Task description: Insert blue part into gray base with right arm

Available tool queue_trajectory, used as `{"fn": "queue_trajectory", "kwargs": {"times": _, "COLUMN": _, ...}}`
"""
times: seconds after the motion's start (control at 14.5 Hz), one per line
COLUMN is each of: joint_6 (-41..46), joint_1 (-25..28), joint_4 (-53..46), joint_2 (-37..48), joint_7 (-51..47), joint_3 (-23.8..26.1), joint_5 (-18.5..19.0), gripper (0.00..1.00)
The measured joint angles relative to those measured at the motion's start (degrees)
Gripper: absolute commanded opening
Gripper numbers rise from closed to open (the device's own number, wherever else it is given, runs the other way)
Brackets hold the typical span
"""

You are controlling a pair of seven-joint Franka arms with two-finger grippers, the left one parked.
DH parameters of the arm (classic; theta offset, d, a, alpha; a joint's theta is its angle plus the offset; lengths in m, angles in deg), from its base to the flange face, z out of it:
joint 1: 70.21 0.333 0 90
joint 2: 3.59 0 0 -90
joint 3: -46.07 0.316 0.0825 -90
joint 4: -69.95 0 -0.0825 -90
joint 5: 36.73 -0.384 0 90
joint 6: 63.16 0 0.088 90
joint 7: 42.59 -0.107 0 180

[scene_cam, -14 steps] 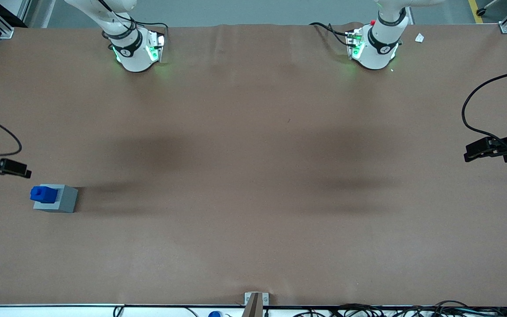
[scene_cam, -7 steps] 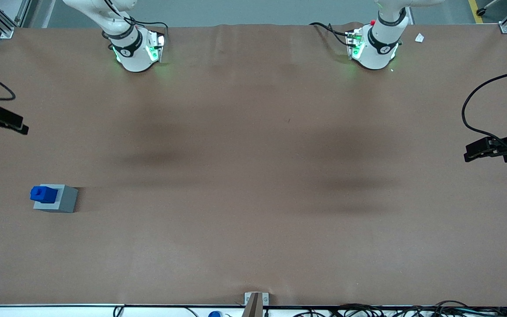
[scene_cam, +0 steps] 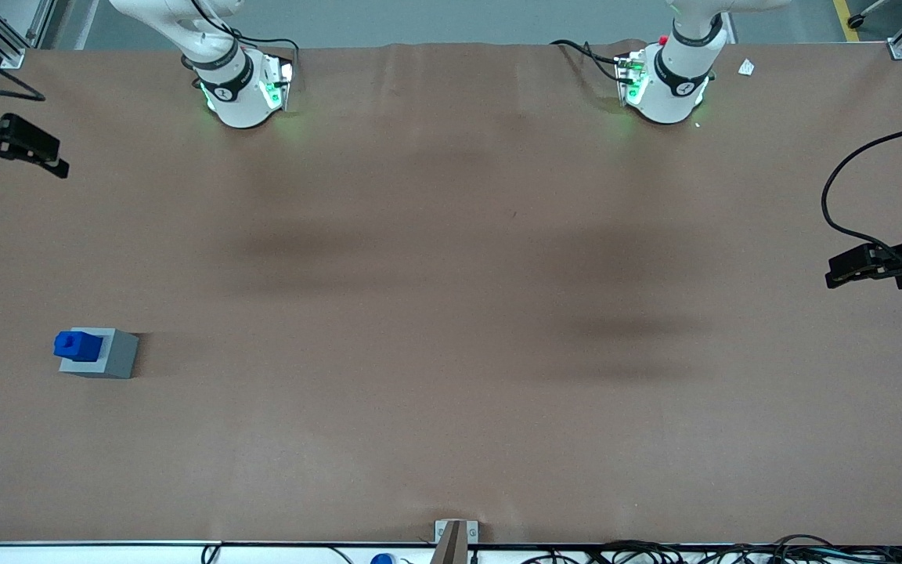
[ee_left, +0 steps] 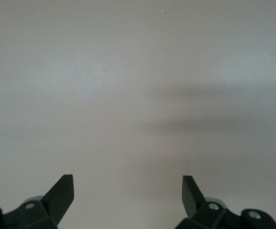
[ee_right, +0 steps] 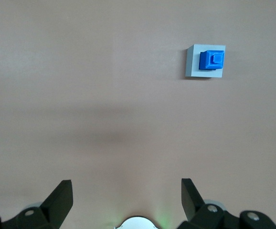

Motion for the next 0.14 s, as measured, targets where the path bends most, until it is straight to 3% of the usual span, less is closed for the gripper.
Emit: {"fn": "queue_trajectory", "kwargs": {"times": 0.14, "joint_6": -0.1, "joint_1": 0.0, "joint_4": 0.7, "joint_2": 0.8, "joint_7": 0.0, "joint_3": 0.0, "joint_5": 0.0, "gripper": 1.0}}
